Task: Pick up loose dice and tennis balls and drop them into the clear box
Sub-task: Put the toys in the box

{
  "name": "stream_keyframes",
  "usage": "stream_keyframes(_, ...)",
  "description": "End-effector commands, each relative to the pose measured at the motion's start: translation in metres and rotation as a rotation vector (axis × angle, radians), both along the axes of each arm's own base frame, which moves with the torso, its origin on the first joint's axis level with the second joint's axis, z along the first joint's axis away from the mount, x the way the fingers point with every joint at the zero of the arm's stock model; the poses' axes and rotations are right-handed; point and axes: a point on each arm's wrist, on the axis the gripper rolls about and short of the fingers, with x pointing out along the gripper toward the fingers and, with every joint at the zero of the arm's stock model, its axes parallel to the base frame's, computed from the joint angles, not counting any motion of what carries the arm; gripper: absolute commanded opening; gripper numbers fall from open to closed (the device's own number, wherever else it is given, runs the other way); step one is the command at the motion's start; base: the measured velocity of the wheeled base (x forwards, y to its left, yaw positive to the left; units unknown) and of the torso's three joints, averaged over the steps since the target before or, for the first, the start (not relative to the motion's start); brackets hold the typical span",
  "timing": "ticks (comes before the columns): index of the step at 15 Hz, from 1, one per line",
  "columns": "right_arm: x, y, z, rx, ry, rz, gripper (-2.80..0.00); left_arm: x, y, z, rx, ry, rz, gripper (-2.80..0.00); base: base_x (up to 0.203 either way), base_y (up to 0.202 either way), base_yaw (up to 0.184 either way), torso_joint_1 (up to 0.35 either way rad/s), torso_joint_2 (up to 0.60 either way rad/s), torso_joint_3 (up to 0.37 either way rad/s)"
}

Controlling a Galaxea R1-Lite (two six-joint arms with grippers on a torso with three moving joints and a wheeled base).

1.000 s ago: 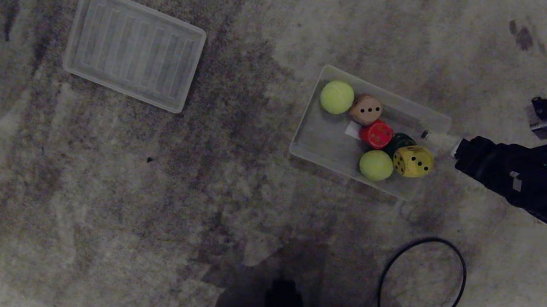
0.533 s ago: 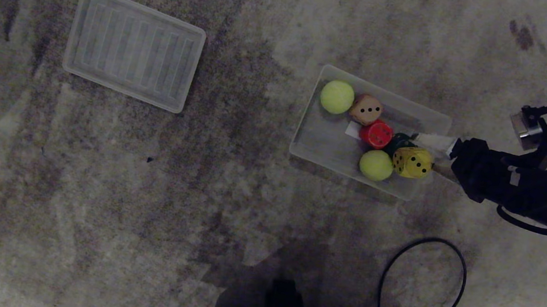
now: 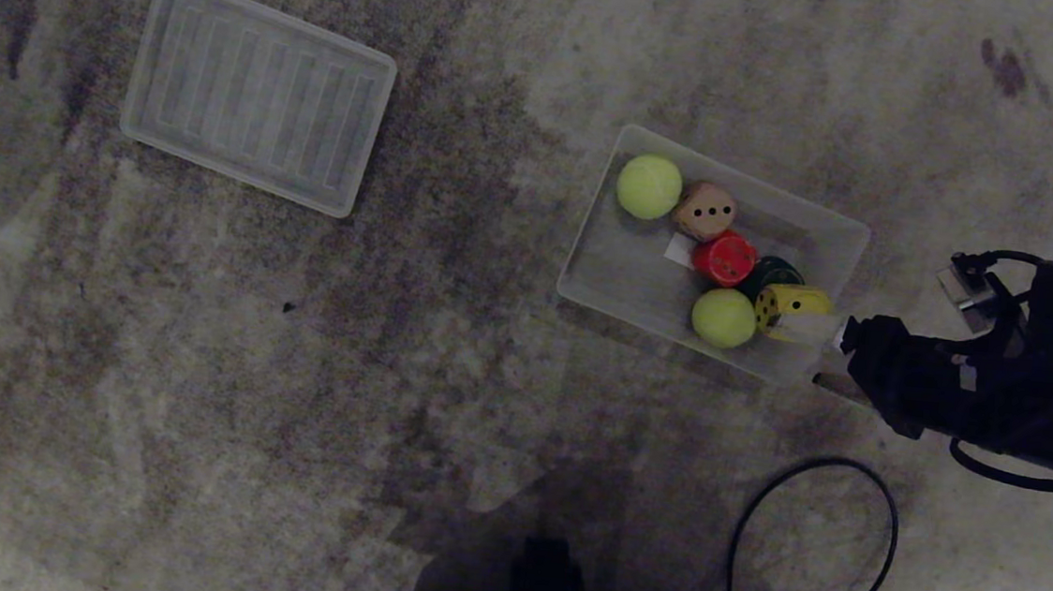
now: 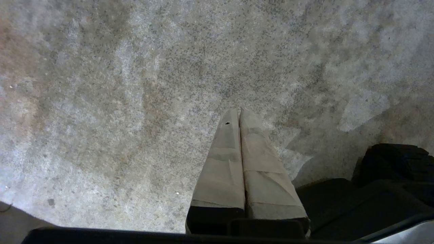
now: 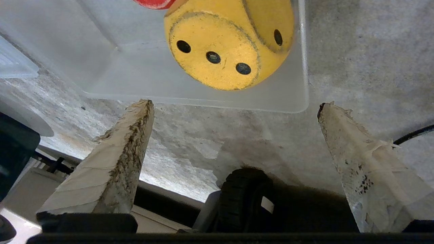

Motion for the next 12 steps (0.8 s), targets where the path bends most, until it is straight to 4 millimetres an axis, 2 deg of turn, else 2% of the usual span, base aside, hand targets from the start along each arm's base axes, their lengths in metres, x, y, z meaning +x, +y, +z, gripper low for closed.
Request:
stream_keyframes(1, -0.002, 0.0, 0.002, 0.006, -0.006, 0.001, 0.0, 0.0, 0.0, 0.0, 0.0, 0.002, 0.001, -2.8, 0.0, 0.0, 0.0, 0.0, 0.0, 0.0)
stream_keyframes(3, -0.001, 0.0, 0.002, 0.003, -0.006, 0.0, 0.0, 0.0, 0.0, 0.0, 0.0, 0.002, 0.001, -2.8, 0.0, 0.0, 0.0, 0.0, 0.0, 0.0)
stream_keyframes(7, 0.008, -0.003, 0.018, 0.027, -0.105, -0.028, 0.0, 0.0, 0.0, 0.0, 0.0, 0.002, 0.001, -2.8, 0.0, 0.0, 0.0, 0.0, 0.0, 0.0)
stream_keyframes(9, 0.013, -0.004, 0.033, 0.079, -0.194, -0.039, 0.0, 0.0, 0.0, 0.0, 0.0, 0.002, 0.001, -2.8, 0.0, 0.0, 0.0, 0.0, 0.0, 0.0)
stream_keyframes(12, 0.014, -0.007, 0.036, 0.143, -0.173, -0.06, 0.0, 0.0, 0.0, 0.0, 0.0, 0.002, 0.001, -2.8, 0.0, 0.0, 0.0, 0.0, 0.0, 0.0)
